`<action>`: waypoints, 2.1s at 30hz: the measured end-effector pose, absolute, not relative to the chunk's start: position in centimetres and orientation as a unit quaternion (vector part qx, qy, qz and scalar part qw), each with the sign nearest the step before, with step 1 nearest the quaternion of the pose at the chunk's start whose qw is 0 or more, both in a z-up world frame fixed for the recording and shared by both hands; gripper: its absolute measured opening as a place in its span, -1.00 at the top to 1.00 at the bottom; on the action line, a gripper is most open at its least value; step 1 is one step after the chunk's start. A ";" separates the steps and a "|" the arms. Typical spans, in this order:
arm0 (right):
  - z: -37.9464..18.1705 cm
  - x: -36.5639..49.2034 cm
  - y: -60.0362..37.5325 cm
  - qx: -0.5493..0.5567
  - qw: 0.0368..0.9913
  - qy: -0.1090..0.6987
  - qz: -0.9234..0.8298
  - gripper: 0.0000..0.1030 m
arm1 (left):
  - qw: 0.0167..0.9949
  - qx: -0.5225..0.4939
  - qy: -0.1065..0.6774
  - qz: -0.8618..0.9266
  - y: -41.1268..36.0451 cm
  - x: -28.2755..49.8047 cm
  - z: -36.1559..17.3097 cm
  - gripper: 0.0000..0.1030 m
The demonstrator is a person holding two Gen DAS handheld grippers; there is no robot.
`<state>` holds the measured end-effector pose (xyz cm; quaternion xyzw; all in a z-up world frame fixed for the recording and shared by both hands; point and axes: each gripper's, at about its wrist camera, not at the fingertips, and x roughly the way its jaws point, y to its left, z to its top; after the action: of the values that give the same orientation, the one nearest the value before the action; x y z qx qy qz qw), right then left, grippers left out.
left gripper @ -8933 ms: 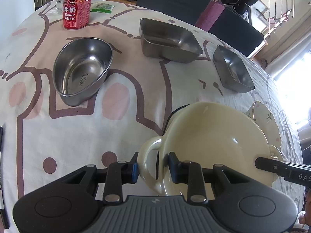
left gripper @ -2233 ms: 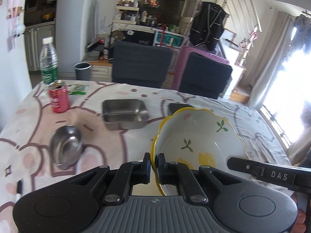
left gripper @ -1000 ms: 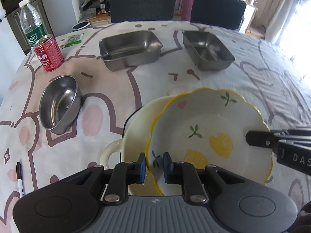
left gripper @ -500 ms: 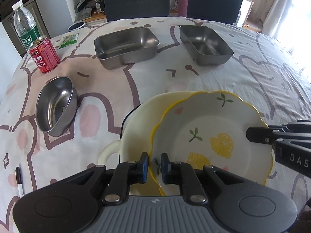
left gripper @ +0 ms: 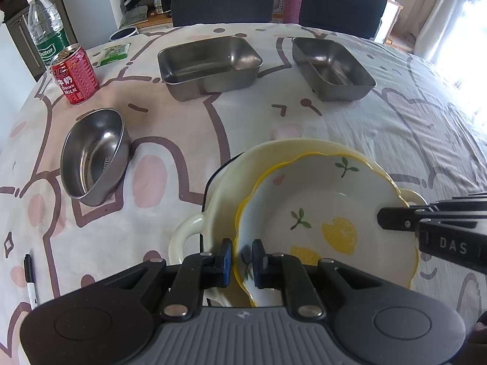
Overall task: Organize plates and bowls
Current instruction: 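Settle the floral bowl inside the cream bowl with both grippers, then open both grippers and move them to a stainless square tray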
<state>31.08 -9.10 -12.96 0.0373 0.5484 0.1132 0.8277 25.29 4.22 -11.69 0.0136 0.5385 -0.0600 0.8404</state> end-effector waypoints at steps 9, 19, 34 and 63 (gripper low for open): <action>-14.0 32.1 -9.6 0.074 0.818 0.560 0.113 0.83 | 0.842 -0.001 0.536 -0.062 4.7 25.4 -11.6 0.71; -13.3 31.7 -10.5 0.076 0.811 0.567 0.127 0.80 | 0.843 0.004 0.535 -0.061 4.6 25.3 -11.5 0.75; -13.1 31.2 -9.7 0.032 0.828 0.544 0.129 0.86 | 0.846 0.005 0.530 -0.054 4.9 24.9 -11.0 0.74; -7.6 28.2 -15.8 0.073 0.885 0.442 0.125 -0.72 | 0.911 -0.037 0.409 -0.034 5.0 23.3 -5.4 -0.98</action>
<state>28.22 -15.81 -7.58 0.0731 0.4416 0.1248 0.8855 23.32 5.04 -5.42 -0.0366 0.4088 -0.0343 0.9112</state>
